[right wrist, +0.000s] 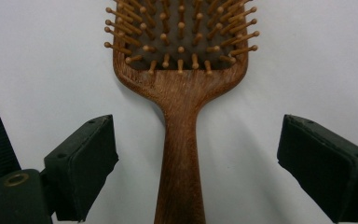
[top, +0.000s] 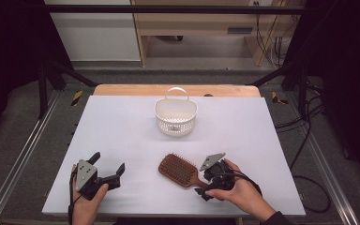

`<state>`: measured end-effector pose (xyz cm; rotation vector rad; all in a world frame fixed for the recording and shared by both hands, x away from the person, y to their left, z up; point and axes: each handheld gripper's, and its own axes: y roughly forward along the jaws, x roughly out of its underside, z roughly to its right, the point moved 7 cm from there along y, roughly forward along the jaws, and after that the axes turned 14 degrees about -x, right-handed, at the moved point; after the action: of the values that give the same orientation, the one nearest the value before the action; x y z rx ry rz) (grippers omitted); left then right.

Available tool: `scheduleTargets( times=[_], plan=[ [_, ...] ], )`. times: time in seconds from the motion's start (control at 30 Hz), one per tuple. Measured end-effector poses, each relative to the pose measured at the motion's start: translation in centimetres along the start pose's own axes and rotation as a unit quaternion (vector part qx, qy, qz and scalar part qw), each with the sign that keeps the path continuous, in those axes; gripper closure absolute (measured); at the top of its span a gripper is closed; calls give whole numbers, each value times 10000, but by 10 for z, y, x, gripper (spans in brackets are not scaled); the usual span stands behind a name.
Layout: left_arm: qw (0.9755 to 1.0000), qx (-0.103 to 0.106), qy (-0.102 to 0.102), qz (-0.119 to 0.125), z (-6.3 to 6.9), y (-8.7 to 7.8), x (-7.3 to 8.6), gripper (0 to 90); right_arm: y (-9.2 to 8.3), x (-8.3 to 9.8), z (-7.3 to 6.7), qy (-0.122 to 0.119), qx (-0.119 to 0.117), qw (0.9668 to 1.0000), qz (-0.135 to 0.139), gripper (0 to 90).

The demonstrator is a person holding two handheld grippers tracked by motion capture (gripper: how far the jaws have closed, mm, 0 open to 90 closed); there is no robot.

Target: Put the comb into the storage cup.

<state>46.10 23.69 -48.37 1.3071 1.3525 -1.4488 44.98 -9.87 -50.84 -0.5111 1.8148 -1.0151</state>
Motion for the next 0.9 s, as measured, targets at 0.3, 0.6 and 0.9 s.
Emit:
scheduleTargets(
  times=[0.3,0.6,0.9],
  plan=[
    [10000,25,28,10,0,-1,0,14,8,-2,-7,12,-142,9995,-272,198],
    [10000,42,18,-6,0,0,1,14,13,-2,-3,184,-121,9984,-519,433],
    [10000,68,46,-6,2,0,1,14,16,-5,-3,189,-106,9976,-656,570]
  ],
)
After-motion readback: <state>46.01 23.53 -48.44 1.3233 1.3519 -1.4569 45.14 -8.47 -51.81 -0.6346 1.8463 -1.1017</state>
